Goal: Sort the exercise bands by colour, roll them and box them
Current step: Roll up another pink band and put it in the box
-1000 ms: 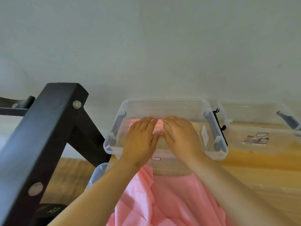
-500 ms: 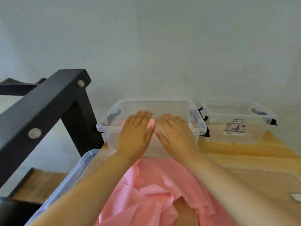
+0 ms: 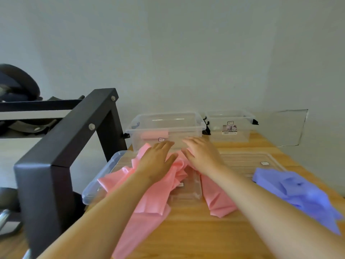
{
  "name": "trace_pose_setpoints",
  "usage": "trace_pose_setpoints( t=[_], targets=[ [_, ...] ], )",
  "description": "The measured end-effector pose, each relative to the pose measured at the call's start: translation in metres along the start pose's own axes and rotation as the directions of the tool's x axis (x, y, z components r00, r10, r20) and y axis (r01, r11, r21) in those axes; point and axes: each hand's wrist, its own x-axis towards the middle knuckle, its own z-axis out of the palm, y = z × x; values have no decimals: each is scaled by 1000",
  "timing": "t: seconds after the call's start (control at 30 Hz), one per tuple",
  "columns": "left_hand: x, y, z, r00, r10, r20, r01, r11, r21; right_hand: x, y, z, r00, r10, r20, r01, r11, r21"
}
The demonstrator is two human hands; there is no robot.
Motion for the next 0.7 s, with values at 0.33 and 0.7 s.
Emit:
trace_pose_setpoints(
  t=[0.33, 0.7],
  targets=[
    [-14, -17, 8, 990, -106, 95, 113, 991, -76, -19, -3, 22, 984, 93, 152, -105, 992, 72],
    [20, -30, 37, 969, -205, 135, 236, 929, -285, 1, 17, 50, 974, 165, 152, -204, 935, 291]
  ],
)
